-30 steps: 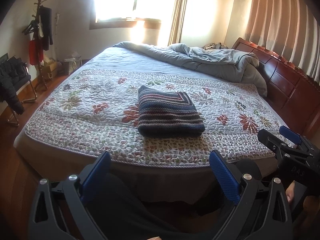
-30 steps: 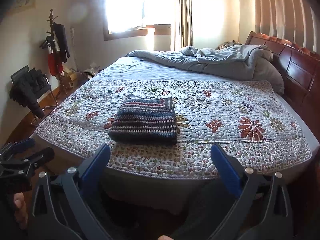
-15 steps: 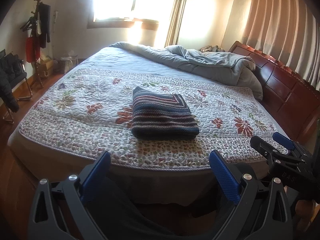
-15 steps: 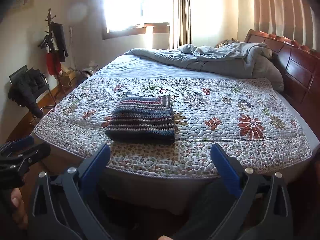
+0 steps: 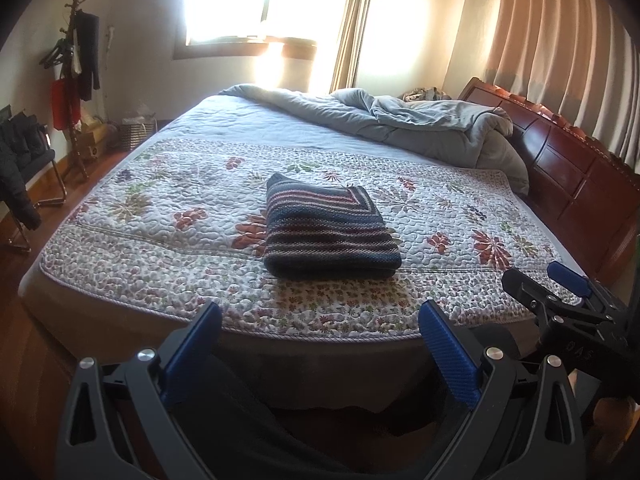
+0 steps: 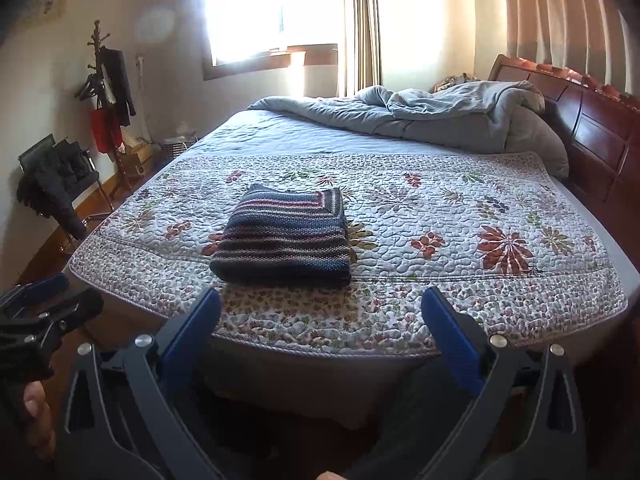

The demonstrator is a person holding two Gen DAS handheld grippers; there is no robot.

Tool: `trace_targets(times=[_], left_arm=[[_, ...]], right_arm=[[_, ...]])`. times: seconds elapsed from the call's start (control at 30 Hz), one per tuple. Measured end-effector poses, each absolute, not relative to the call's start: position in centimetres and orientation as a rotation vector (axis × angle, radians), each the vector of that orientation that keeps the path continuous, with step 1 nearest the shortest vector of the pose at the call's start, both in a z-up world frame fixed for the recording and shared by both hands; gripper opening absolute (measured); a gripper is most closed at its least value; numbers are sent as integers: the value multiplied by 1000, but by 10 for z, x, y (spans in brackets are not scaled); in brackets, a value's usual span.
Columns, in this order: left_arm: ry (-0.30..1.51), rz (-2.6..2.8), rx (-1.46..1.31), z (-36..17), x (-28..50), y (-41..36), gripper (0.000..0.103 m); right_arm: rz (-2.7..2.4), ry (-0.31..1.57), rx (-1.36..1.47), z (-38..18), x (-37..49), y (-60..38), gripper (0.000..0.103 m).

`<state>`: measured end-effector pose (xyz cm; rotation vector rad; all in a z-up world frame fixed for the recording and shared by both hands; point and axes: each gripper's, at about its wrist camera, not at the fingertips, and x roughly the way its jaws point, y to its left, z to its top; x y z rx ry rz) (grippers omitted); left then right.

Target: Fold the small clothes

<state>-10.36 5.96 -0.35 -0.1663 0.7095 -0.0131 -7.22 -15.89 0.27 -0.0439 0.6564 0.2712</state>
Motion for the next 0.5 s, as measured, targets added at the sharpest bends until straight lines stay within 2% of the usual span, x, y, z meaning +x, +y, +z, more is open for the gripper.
trace_targets(times=[0.5], left_arm=[[720, 58, -110, -1, -104, 56, 99]], right_arm=[[276, 644, -41, 3, -72, -159, 100]])
